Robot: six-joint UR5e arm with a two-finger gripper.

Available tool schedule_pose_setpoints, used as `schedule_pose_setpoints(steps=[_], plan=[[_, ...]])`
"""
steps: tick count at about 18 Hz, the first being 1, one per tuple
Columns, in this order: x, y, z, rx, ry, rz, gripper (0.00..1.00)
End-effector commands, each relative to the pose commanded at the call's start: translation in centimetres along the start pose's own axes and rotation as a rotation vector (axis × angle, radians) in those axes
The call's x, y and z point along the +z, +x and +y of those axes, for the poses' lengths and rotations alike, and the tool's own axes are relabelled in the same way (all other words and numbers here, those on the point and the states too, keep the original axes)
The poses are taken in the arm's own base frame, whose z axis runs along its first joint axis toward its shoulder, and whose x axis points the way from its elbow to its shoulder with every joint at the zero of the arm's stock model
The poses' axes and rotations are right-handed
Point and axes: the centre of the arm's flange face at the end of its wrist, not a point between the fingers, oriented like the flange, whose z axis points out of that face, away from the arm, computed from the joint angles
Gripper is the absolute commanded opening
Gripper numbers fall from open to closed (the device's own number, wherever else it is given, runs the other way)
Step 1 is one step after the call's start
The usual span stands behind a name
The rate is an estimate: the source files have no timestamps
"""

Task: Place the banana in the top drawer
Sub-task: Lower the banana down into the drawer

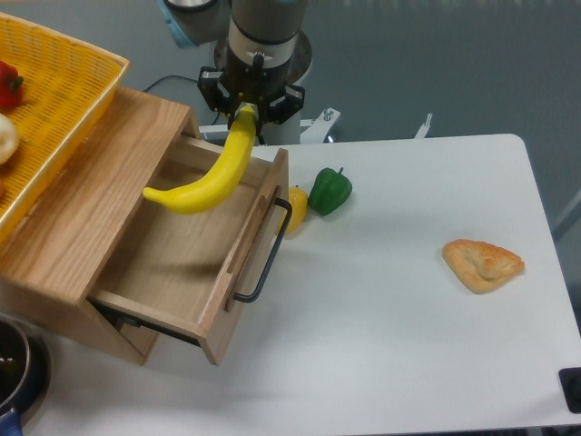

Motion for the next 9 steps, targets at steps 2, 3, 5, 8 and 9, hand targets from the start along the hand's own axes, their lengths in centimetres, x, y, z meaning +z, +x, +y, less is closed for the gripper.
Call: schedule_pose_setpoints(steps=[2,3,5,8,9], plan=[[0.3,-0.1,0.0,-0.010,-0.006,0.003,0.20],[0.5,-0.2,-0.2,-0.011,-0.010,0.004,0.20],[0.7,-0.3,-0.3,-0.027,-0.014,0.006,0.20],[1.3,-0.6,-0.7,-0.044,-0.026,0.010,0.20],[1.3,-0.6,-0.7,-0.052,-0.027,0.010,0.20]])
